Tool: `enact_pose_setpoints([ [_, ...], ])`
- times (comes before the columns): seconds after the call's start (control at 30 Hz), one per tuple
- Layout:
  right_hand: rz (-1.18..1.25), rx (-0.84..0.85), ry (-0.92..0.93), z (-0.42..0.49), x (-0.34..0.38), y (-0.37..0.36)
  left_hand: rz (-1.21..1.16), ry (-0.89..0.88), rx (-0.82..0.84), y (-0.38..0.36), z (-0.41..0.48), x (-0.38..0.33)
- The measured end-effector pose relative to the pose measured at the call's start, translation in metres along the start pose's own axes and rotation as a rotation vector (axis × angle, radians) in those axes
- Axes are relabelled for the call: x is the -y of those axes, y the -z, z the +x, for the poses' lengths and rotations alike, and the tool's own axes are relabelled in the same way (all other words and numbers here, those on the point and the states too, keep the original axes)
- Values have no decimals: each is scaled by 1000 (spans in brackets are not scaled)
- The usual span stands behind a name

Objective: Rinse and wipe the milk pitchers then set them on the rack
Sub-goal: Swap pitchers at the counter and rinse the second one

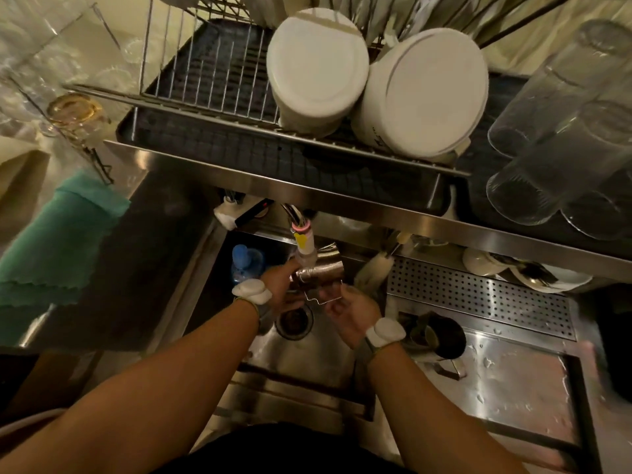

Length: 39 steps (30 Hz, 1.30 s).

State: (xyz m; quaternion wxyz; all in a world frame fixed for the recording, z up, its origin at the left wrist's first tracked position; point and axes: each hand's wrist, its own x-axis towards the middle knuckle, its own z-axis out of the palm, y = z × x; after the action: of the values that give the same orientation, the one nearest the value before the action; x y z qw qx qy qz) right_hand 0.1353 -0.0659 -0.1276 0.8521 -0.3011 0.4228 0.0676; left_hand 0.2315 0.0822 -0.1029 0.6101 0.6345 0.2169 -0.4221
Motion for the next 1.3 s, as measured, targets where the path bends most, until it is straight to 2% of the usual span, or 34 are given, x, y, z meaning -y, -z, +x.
enact_pose_setpoints([
  [0.3,-293,-43,53,15,14,8,65,-217,25,-4,8,13],
  [0.4,-381,-11,0,23,10,-8,-27,-219,10,13,4,16],
  [0.6,-448,35,-111,29,-5,-35,-122,-136,-24,50,-7,21],
  [0.77,-448,111,53,21,-4,-31,-209,26,-10,42,-7,14],
  [0.87,-382,158,109,13,2,-17,-105,176,9,28,-2,12],
  [0.97,-391,188,154,6,8,2,-72,228,47,10,3,10],
  [1.1,-312,109,129,-3,13,20,-8,121,-1,-8,10,7],
  [1.2,-175,45,21,-3,11,19,176,-88,-17,-9,9,9],
  [1.3,-142,-29,-37,6,-1,13,315,-304,-34,-7,3,9],
])
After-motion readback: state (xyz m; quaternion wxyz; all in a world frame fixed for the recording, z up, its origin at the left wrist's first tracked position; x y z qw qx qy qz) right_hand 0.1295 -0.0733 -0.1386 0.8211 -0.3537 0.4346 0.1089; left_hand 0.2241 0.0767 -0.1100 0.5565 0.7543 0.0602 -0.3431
